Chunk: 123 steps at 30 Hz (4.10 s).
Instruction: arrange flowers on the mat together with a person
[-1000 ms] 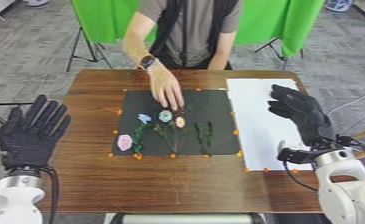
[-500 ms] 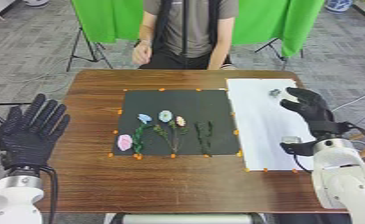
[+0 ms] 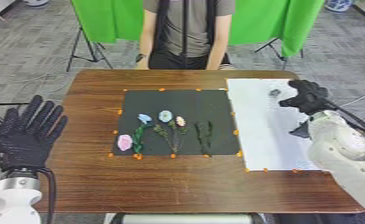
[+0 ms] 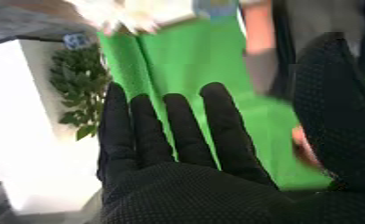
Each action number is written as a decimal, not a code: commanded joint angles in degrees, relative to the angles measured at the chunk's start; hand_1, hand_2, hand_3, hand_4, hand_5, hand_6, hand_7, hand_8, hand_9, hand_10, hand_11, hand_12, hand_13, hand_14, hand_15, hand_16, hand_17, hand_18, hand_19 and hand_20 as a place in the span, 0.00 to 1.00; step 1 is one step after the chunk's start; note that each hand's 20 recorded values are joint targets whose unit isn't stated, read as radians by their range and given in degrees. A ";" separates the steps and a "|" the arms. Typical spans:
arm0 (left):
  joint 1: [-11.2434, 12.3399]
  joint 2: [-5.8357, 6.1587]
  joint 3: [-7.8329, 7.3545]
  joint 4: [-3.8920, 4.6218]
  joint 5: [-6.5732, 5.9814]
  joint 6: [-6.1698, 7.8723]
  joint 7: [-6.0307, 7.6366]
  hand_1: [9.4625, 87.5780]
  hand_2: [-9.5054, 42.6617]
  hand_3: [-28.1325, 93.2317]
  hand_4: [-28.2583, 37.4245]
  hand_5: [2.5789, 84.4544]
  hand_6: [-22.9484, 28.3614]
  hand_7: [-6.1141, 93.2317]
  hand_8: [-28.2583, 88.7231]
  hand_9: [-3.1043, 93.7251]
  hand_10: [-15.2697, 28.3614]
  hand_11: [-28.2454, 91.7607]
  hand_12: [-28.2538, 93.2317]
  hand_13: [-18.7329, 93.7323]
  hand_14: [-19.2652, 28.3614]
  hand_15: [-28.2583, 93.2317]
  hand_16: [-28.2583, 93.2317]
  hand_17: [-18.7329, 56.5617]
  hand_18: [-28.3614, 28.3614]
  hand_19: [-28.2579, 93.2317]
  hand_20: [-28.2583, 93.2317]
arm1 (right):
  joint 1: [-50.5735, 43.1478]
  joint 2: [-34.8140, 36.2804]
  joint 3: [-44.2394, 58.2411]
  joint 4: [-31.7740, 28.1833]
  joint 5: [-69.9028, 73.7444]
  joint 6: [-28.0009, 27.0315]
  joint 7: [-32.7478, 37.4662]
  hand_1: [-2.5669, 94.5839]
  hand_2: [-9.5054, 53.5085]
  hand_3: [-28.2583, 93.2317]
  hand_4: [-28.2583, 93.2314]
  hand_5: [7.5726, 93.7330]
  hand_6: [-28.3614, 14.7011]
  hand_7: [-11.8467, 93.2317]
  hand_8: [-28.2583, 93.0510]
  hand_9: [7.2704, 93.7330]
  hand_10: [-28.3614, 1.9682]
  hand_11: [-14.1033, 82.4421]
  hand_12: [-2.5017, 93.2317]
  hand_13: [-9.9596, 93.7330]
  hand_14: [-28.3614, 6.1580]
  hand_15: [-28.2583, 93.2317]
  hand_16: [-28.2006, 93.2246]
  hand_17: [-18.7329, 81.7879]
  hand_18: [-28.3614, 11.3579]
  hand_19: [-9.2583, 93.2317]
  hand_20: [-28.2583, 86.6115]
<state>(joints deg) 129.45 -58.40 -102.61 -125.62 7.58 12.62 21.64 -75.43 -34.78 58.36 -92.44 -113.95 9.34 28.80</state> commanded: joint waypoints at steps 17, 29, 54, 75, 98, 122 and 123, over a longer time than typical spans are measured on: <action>0.76 0.32 0.21 -0.79 -2.89 4.21 1.21 0.18 0.48 0.84 0.00 0.50 0.61 0.16 0.17 0.41 0.69 0.38 0.30 0.41 0.71 0.46 0.18 0.17 0.74 0.51 0.33 | 18.81 -0.53 -16.03 14.05 6.96 -11.43 3.62 0.45 0.00 0.89 0.00 0.35 0.56 0.29 0.14 0.34 0.41 0.24 0.18 0.43 0.45 0.43 0.38 0.35 0.25 0.59 0.32; 0.30 -0.14 0.76 -0.31 -3.58 3.07 0.06 0.18 0.48 0.85 0.00 0.50 0.61 0.17 0.17 0.42 0.70 0.39 0.29 0.41 0.71 0.47 0.17 0.16 0.75 0.51 0.33 | 22.04 -1.52 -23.45 16.37 7.37 -5.72 3.78 0.57 0.00 0.81 0.00 0.56 0.71 0.37 0.13 0.66 0.69 0.34 0.30 0.60 0.66 0.58 0.50 0.37 0.31 0.68 0.39; 0.75 -0.33 1.97 -0.19 -2.61 4.28 -2.49 0.19 0.47 0.84 0.00 0.50 0.61 0.17 0.17 0.41 0.69 0.38 0.30 0.41 0.71 0.46 0.17 0.17 0.75 0.51 0.33 | 23.42 -6.31 -31.99 -4.16 -4.76 5.96 -10.82 0.60 0.06 0.79 0.00 0.68 0.73 0.51 0.19 0.82 0.73 0.30 0.51 0.66 0.72 0.55 0.61 0.40 0.32 0.66 0.42; 0.68 -0.16 2.96 -0.07 -2.64 4.98 -3.23 0.19 0.47 0.84 0.00 0.50 0.61 0.17 0.17 0.42 0.69 0.39 0.29 0.41 0.72 0.47 0.17 0.16 0.75 0.52 0.33 | 25.81 -9.20 -43.58 -3.07 -15.28 5.71 -0.37 0.60 0.03 0.80 0.00 0.69 0.71 0.49 0.19 0.82 0.71 0.30 0.50 0.66 0.68 0.57 0.59 0.37 0.26 0.71 0.46; 0.56 -0.36 3.47 0.20 -3.33 4.41 -3.06 0.19 0.48 0.84 0.00 0.51 0.61 0.18 0.16 0.42 0.69 0.39 0.29 0.41 0.72 0.48 0.17 0.17 0.75 0.52 0.33 | 15.06 -7.43 -29.43 -11.64 -11.00 -1.71 1.39 0.56 0.00 0.87 0.00 0.55 0.67 0.33 0.11 0.64 0.59 0.37 0.25 0.61 0.59 0.57 0.49 0.33 0.24 0.68 0.39; 0.62 -0.42 1.60 0.07 -3.15 2.81 -1.85 0.19 0.47 0.84 0.00 0.51 0.60 0.17 0.17 0.42 0.68 0.39 0.29 0.41 0.71 0.47 0.17 0.17 0.75 0.52 0.33 | -25.46 -11.05 24.45 -21.42 57.00 -2.63 -33.91 0.39 0.11 0.88 0.02 0.42 0.61 0.30 0.13 0.38 0.44 0.25 0.22 0.42 0.46 0.48 0.40 0.29 0.29 0.56 0.34; 0.59 -0.45 1.47 0.05 -3.06 2.53 -1.92 0.19 0.47 0.84 0.00 0.51 0.60 0.17 0.16 0.42 0.68 0.39 0.29 0.42 0.71 0.47 0.17 0.17 0.75 0.52 0.33 | -27.18 -12.01 25.68 -21.66 56.13 -3.16 -34.54 0.39 0.11 0.88 0.02 0.42 0.61 0.30 0.13 0.38 0.44 0.25 0.22 0.41 0.46 0.47 0.40 0.29 0.29 0.55 0.34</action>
<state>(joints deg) 129.82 -58.64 -100.98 -125.91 4.66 16.43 19.71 -92.14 -44.28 76.82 -114.53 -86.42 9.57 1.52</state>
